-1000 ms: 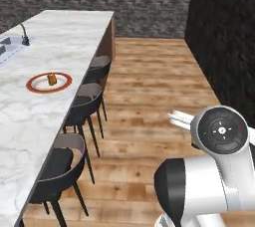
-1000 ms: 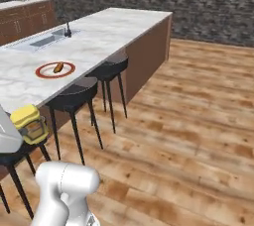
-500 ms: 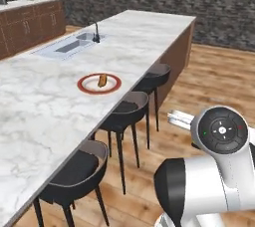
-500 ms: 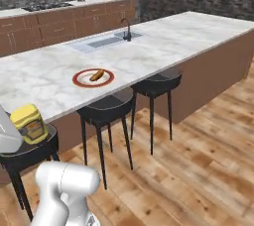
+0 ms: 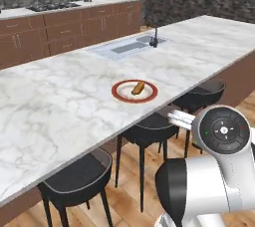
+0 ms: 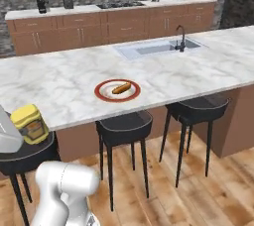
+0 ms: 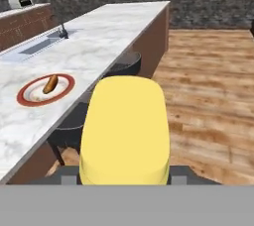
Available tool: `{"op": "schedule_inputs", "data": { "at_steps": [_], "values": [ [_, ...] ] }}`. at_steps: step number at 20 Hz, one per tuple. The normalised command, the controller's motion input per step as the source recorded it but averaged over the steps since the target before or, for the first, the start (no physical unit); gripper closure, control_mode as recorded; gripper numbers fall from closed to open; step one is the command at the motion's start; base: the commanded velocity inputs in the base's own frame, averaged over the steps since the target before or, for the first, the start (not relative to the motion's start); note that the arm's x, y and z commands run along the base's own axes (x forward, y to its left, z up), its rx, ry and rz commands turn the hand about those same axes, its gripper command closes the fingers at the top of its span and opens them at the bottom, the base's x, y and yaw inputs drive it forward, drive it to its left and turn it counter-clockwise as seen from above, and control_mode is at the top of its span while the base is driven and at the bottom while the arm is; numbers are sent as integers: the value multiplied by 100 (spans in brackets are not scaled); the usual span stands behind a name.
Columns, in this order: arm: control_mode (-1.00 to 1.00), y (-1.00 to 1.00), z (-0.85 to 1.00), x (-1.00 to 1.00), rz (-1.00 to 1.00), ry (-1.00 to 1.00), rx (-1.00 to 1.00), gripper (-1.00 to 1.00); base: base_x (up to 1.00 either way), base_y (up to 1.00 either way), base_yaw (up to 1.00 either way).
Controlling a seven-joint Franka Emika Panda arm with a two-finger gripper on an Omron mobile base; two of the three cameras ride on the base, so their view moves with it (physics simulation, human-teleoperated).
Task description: Move the hot dog bun to the plate on the dining table and place the condiment next to that plate. Then navigate to the fridge and take the sausage and place it on the plate as well.
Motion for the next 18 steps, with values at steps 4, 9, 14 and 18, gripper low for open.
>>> {"op": "schedule_inputs", "data": {
  "at_steps": [4, 9, 14, 18],
  "values": [
    [100, 0, 0, 0, 0, 0, 0, 100, 78, -45, 56],
    [100, 0, 0, 0, 0, 0, 0, 100, 96, -37, 56],
    [100, 0, 0, 0, 0, 0, 0, 100, 95, -37, 55],
    [100, 0, 0, 0, 0, 0, 0, 100, 92, -26, 49]
  ]
}}
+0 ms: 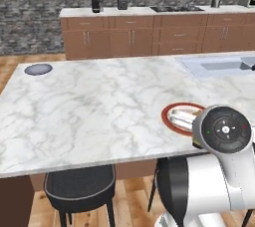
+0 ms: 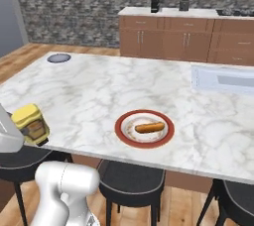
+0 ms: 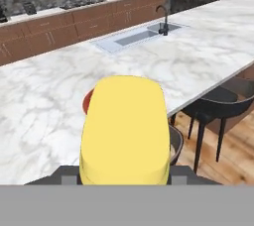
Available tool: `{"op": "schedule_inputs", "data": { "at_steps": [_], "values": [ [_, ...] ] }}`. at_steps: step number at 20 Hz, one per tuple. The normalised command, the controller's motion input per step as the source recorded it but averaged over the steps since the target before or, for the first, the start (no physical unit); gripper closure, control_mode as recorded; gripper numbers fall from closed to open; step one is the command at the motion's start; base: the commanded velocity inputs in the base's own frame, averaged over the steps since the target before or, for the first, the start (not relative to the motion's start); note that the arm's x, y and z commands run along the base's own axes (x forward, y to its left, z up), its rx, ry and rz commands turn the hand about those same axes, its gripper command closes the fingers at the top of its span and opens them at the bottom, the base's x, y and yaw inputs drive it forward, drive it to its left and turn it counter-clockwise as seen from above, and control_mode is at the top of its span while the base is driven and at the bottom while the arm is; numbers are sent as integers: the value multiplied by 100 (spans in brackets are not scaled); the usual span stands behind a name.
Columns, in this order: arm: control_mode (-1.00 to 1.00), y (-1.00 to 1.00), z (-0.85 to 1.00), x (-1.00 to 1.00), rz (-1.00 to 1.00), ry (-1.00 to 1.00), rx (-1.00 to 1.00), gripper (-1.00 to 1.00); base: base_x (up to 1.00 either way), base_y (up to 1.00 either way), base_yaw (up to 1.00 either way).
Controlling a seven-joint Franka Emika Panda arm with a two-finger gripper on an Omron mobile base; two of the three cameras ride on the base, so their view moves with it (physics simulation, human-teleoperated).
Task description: Move the hot dog bun to the plate on the dining table and place the condiment next to that plate. Then navigate to the fridge and take the sausage and place it on the plate as well.
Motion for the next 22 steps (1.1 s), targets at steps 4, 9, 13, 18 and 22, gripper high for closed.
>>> {"op": "schedule_inputs", "data": {
  "at_steps": [4, 9, 13, 18, 22],
  "values": [
    [-100, -5, -4, 35, 6, 0, 0, 100, 32, -4, 13],
    [-100, -1, -15, 100, 4, 9, 0, 100, 0, 0, 0],
    [-100, 0, -36, 92, 0, 4, 0, 100, 0, 0, 0],
    [-100, 0, -68, 68, 3, 0, 7, 100, 0, 0, 0],
    [-100, 0, -60, 36, 7, 5, 1, 100, 0, 0, 0]
  ]
}}
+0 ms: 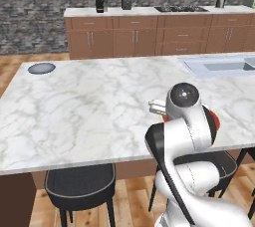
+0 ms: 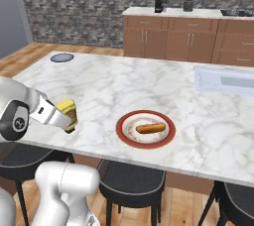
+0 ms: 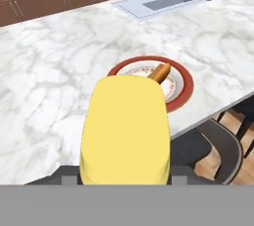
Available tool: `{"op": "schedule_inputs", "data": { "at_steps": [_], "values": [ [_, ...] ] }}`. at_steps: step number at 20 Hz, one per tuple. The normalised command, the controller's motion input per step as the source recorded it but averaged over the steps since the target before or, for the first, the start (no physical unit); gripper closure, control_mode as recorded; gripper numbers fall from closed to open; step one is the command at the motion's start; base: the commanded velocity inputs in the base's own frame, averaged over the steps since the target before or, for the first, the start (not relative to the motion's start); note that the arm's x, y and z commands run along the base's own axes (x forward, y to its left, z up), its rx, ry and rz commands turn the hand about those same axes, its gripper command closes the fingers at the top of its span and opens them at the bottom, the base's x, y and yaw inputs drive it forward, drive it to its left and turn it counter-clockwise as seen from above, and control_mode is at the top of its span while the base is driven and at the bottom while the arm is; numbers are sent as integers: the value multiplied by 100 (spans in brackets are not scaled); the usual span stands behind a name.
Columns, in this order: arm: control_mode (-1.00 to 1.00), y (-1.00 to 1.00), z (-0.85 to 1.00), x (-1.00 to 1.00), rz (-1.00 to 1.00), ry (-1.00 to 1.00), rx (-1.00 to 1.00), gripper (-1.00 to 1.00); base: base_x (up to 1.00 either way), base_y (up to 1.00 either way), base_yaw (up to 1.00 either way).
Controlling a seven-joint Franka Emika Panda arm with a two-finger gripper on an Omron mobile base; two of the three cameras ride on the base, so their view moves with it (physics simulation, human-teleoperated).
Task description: Move the hot dog bun to the plate on the dining table and place the condiment next to that plate. Then navigate to the fridge and take the sausage and place it on the plate as well.
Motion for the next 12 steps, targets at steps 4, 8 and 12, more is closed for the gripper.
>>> {"op": "schedule_inputs", "data": {
  "at_steps": [4, 8, 12],
  "values": [
    [-100, 0, -24, 26, 3, 8, 0, 100, 0, 0, 0],
    [-100, 0, -25, 47, 0, 2, 0, 100, 0, 0, 0],
    [-100, 0, -38, 53, 0, 0, -2, 100, 0, 0, 0]
  ]
}}
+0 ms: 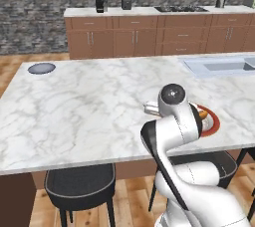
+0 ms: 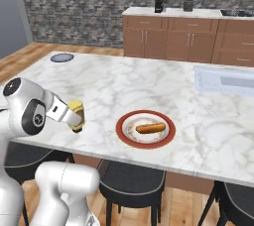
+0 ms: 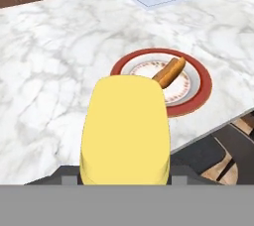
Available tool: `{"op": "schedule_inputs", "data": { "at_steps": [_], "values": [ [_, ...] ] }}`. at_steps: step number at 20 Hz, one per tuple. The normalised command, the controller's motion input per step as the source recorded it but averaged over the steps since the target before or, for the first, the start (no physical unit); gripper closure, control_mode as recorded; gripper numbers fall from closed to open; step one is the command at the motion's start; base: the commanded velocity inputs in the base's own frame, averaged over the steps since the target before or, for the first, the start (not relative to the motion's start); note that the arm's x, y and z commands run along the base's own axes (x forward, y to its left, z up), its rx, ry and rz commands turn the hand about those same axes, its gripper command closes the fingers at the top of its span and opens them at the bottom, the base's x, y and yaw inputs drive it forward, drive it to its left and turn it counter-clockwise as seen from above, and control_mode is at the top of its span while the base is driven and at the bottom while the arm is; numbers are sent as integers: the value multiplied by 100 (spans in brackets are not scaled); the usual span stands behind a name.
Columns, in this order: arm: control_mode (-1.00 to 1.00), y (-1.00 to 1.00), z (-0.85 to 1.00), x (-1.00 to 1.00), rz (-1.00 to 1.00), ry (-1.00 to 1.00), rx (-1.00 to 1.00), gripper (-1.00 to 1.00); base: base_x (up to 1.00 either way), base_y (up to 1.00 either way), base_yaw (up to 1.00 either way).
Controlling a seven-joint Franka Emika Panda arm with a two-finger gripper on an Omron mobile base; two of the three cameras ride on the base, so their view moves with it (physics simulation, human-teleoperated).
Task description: Move the hot dog bun to the plate on the dining table and place the condiment next to that plate. Then navigate to the fridge and take the sausage and place it on the plate as well.
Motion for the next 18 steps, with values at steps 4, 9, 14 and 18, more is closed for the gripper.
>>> {"op": "schedule_inputs", "data": {
  "at_steps": [4, 9, 14, 18],
  "values": [
    [-100, 0, -32, 61, 0, 0, 0, 100, 0, 0, 0],
    [-100, 0, -29, 61, 0, 0, 0, 100, 0, 0, 0],
    [-100, 0, -32, 56, 0, 8, 0, 100, 0, 0, 0],
    [-100, 0, -35, 36, 0, 12, -1, 100, 0, 0, 0]
  ]
}}
